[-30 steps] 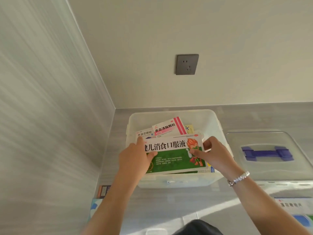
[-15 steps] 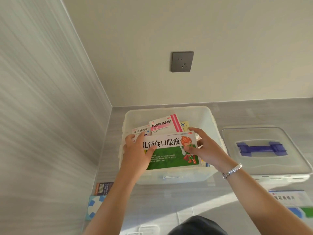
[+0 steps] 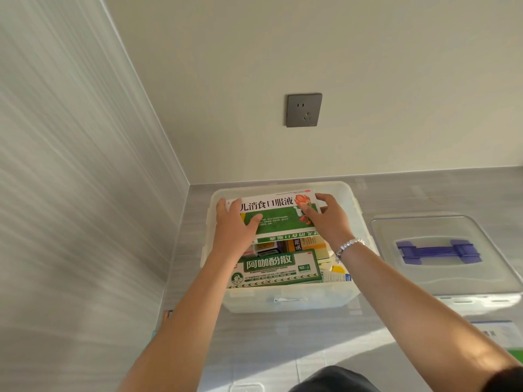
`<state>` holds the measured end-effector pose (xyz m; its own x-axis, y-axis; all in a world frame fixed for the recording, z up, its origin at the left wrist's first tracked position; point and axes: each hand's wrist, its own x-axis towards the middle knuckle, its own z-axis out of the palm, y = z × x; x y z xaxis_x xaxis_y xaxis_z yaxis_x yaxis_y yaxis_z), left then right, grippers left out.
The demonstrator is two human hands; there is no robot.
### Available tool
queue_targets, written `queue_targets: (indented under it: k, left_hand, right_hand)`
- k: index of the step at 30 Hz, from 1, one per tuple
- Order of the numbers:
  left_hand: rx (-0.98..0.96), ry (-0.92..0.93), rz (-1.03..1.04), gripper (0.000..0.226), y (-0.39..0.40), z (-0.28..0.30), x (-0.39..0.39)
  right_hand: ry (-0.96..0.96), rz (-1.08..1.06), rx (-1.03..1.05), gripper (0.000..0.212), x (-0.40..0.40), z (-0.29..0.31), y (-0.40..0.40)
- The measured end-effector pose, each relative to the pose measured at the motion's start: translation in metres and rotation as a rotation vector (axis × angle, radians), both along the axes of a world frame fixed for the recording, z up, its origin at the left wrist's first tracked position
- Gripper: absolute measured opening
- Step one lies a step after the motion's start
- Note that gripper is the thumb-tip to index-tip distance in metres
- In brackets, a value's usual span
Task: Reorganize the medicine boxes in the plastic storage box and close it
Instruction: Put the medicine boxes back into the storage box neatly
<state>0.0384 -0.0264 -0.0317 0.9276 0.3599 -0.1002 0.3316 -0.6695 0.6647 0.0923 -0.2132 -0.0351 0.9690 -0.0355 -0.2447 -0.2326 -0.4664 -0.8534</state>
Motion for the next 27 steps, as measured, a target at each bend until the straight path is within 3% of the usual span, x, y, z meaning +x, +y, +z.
queue_targets:
  k: [5, 12, 18, 24, 27]
  left_hand:
    - [0.090, 0.044, -0.047, 0.065, 0.000, -0.001, 0.007]
    - [0.240, -0.076, -0.106, 0.055, -0.012, 0.003, -0.001]
    - [0.148, -0.112, -0.161, 0.050, -0.045, 0.014, -0.021]
    - [-0.013, -0.239, -0.252, 0.034, -0.101, 0.031, -0.043]
    - [-0.120, -0.313, -0.320, 0.025, -0.135, 0.038, -0.052]
  right_hand:
    - [0.040, 0.021, 0.021, 0.054, -0.001, -0.003, 0.002]
    - [-0.024, 0.040, -0.034, 0.060, -0.008, -0.001, 0.000]
    - [-0.139, 0.060, -0.111, 0.057, -0.030, 0.010, -0.015]
    - [-0.342, 0.063, -0.012, 0.024, -0.076, 0.029, -0.059]
    - [-0.389, 0.007, 0.010, 0.020, -0.098, 0.031, -0.091]
